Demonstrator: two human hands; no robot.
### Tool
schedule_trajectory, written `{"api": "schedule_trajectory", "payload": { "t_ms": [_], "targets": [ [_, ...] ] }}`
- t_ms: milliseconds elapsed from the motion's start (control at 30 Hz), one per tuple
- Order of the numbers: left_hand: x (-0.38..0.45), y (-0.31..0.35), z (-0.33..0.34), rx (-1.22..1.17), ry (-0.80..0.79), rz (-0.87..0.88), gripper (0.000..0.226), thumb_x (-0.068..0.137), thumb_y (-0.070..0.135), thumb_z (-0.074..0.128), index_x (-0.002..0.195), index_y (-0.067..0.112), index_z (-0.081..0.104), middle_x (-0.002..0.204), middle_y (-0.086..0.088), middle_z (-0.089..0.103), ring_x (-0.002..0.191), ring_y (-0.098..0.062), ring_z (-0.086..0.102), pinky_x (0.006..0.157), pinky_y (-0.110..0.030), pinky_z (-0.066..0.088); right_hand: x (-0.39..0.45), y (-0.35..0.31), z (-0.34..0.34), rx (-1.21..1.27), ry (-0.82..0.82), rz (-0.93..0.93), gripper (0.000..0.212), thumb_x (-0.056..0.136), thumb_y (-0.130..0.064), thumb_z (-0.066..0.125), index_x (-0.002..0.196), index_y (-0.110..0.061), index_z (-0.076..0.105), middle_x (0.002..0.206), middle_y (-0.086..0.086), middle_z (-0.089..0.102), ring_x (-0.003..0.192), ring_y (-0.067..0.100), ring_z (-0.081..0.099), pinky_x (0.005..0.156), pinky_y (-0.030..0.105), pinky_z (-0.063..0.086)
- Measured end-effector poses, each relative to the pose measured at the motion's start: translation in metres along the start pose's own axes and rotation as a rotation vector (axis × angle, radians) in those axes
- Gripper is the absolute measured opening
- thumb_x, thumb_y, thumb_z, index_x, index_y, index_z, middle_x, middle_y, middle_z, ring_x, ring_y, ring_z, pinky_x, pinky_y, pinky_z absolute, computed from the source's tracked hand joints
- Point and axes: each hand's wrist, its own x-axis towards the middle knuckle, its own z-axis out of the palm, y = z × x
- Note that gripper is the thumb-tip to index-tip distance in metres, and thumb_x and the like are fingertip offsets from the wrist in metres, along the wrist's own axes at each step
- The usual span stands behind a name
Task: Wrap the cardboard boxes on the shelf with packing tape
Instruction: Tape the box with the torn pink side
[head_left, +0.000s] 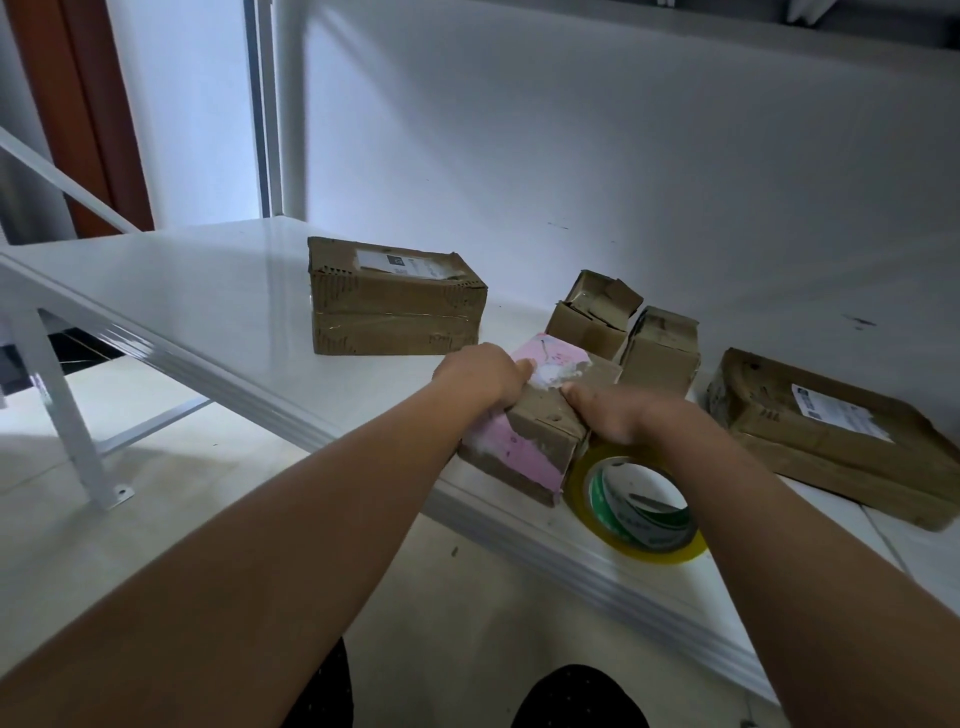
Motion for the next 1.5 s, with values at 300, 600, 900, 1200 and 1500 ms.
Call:
{"api": "schedule_trajectory", "payload": {
  "t_ms": [300, 600, 900, 1200, 1500],
  "targets": [
    [-0.001, -0.004, -0.003, -0.061, -0.034, -0.019, 0.054, 0.098, 0.056, 0.031, 0.101, 0.006, 0.054, 0.121, -0.018, 0.059, 0.094, -0.03, 0.058, 0.076, -0.035, 0.047, -0.029, 0.031, -0.011, 0.332, -0.072, -0.021, 0.054, 0.082, -0.07, 0.042, 0.113, -0.027, 0.052, 0.111, 0.003, 0.062, 0.094, 0.021, 0.062, 0.079, 0.03, 0.05],
    [-0.012, -0.023, -0.024, -0.667, -0.464, -0.195, 0.053, 0.1, 0.052, 0.033, 0.094, 0.005, 0.057, 0.075, -0.011, 0.064, 0.065, -0.021, 0.063, 0.067, -0.035, 0.054, -0.079, 0.037, -0.035, 0.958, -0.217, -0.348, 0.031, 0.065, -0.042, 0.077, 0.084, -0.017, 0.074, 0.076, 0.003, 0.072, 0.067, 0.013, 0.068, 0.06, 0.022, 0.054],
    [-0.016, -0.048, 0.028, -0.436, 0.365, -0.006, 0.03, 0.099, 0.023, 0.034, 0.094, 0.012, 0.061, 0.099, -0.011, 0.065, 0.086, -0.026, 0.056, 0.071, -0.034, 0.044, -0.052, -0.043, -0.047, 1.176, 0.058, -0.299, 0.032, 0.086, -0.038, 0.063, 0.084, -0.006, 0.064, 0.059, 0.005, 0.069, 0.047, 0.012, 0.062, 0.047, 0.021, 0.051],
    [-0.043, -0.036, 0.047, -1.043, 0.015, 0.451, 0.112, 0.07, 0.058, 0.069, 0.153, 0.026, 0.001, 0.153, -0.001, 0.029, 0.136, -0.015, 0.036, 0.109, -0.036, 0.038, -0.037, -0.036, -0.05, 1.345, -0.034, -0.182, 0.042, 0.089, -0.047, 0.057, 0.084, -0.006, 0.064, 0.054, 0.004, 0.062, 0.042, 0.012, 0.057, 0.048, 0.022, 0.053],
    [-0.043, -0.026, 0.055, -0.827, 0.157, 0.389, 0.13, 0.051, 0.065, 0.074, 0.15, 0.034, -0.006, 0.152, 0.002, 0.023, 0.14, -0.018, 0.027, 0.112, -0.045, 0.033, -0.04, -0.026, -0.037, 1.338, -0.054, -0.293, 0.056, 0.068, -0.057, 0.064, 0.1, -0.01, 0.063, 0.066, 0.002, 0.069, 0.057, 0.013, 0.067, 0.054, 0.028, 0.055]
  ]
}}
